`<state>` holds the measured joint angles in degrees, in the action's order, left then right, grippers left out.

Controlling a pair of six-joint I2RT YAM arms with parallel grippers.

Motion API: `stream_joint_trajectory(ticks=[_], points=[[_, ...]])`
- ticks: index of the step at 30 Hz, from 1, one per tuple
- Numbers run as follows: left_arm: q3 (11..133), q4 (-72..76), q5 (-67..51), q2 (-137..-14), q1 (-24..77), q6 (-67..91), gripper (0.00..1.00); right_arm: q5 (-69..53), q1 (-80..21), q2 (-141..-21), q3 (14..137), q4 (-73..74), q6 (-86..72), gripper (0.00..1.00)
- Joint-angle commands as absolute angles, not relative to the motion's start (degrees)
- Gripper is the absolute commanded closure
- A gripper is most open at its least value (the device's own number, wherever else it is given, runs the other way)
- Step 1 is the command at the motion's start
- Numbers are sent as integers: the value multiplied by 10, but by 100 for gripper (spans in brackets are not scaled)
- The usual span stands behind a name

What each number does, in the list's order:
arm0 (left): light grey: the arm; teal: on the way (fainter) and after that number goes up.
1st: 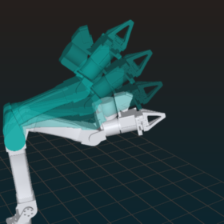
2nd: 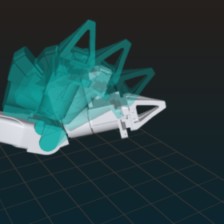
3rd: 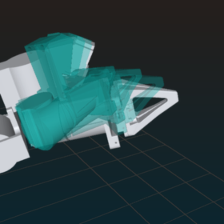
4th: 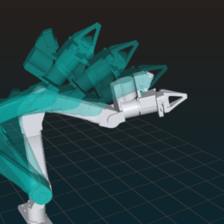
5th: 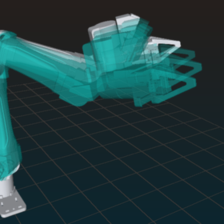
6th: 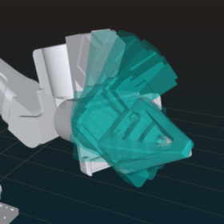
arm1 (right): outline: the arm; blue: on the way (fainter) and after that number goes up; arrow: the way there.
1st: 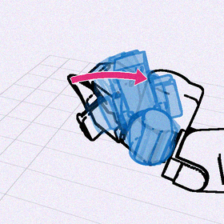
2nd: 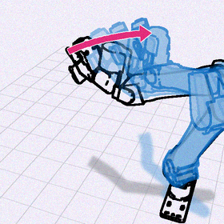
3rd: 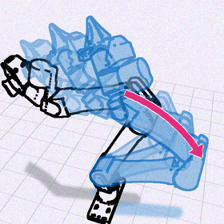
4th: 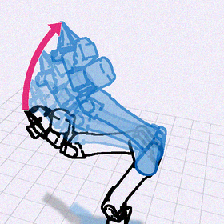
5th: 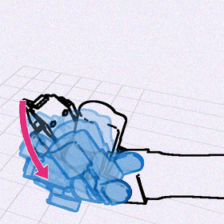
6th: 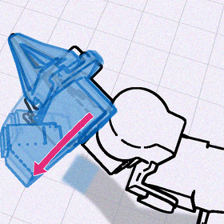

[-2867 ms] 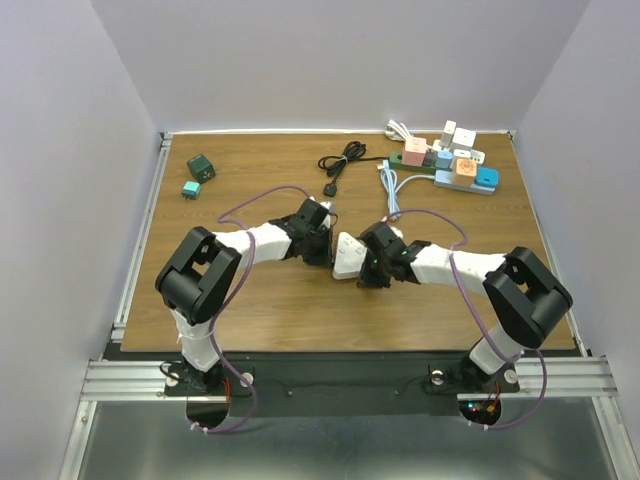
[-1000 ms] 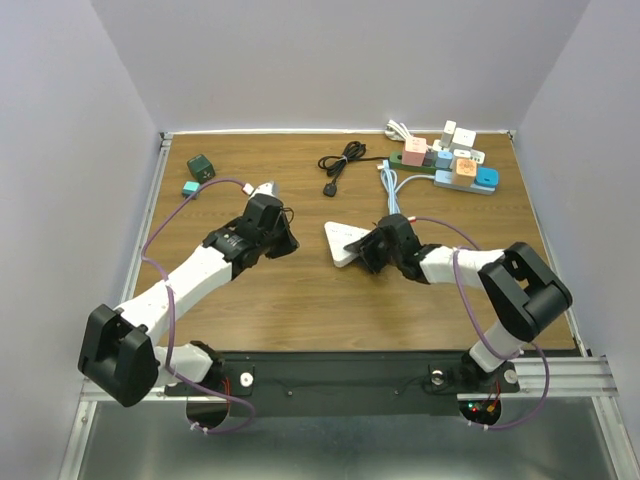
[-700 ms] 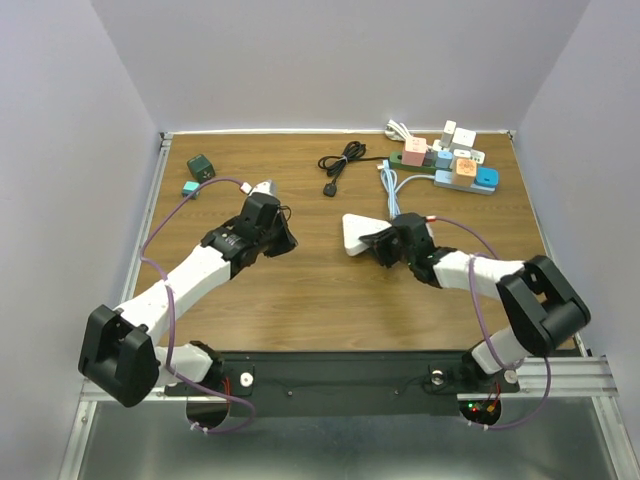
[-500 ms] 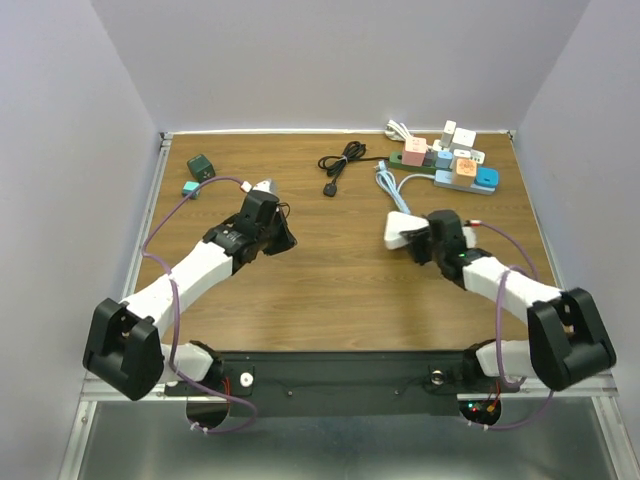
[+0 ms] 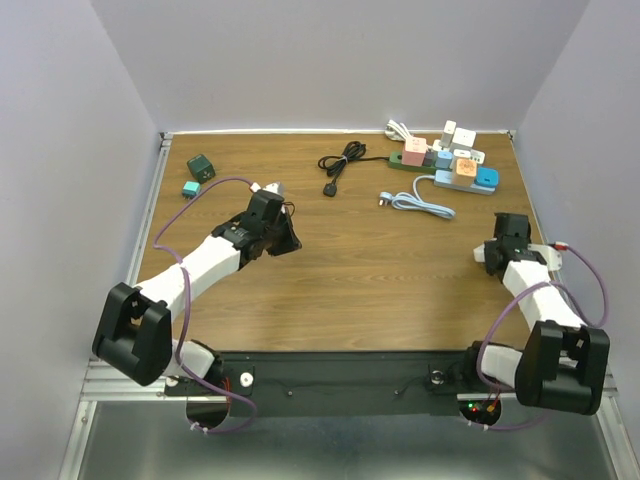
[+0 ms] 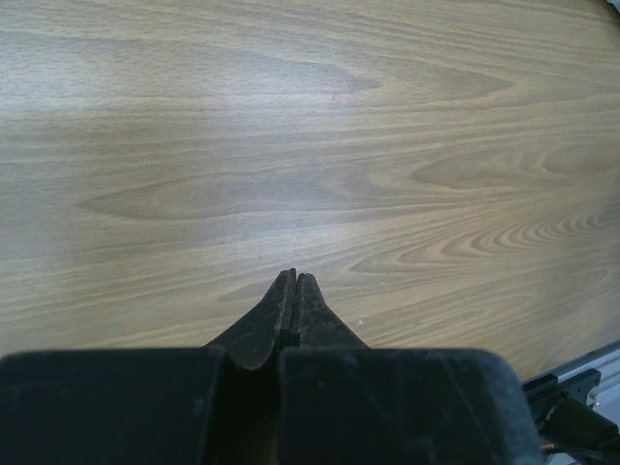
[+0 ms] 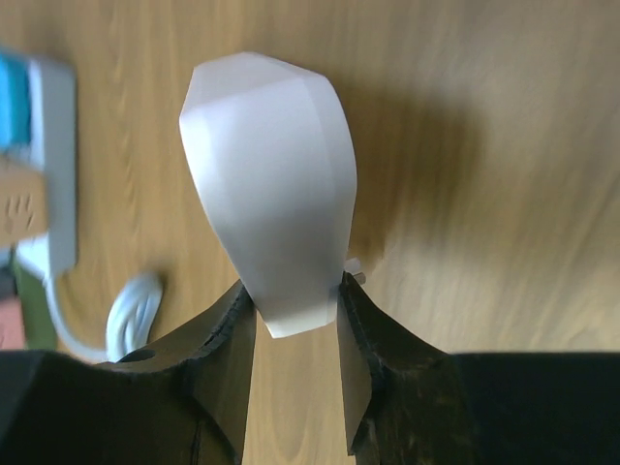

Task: Pull the plug off the socket
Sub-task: Move the socket to the corner of the board.

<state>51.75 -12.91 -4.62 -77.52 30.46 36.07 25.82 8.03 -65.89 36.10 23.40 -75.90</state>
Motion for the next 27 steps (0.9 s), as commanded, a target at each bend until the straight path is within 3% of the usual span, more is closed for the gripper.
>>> stream_joint_trajectory(ticks=[1, 4, 7, 8, 11, 14, 20, 27], points=[[517, -109, -56, -764, 300, 346, 100, 308, 131, -689, 381, 317, -708, 100], [513, -106, -60, -764, 295, 344, 100, 331, 136, -713, 397, 320, -693, 98], [510, -105, -62, -763, 291, 343, 100, 328, 150, -732, 408, 323, -673, 68], [509, -104, -63, -763, 290, 343, 100, 319, 152, -736, 411, 323, -666, 53], [506, -97, -69, -764, 287, 343, 100, 283, 151, -739, 413, 325, -643, 31], [511, -96, -73, -771, 286, 342, 100, 239, 152, -723, 417, 332, -621, 17], [517, -97, -79, -765, 284, 342, 100, 181, 151, -655, 472, 389, -568, 0], [525, -93, -86, -773, 284, 344, 100, 13, 152, -662, 492, 375, -446, 4]])
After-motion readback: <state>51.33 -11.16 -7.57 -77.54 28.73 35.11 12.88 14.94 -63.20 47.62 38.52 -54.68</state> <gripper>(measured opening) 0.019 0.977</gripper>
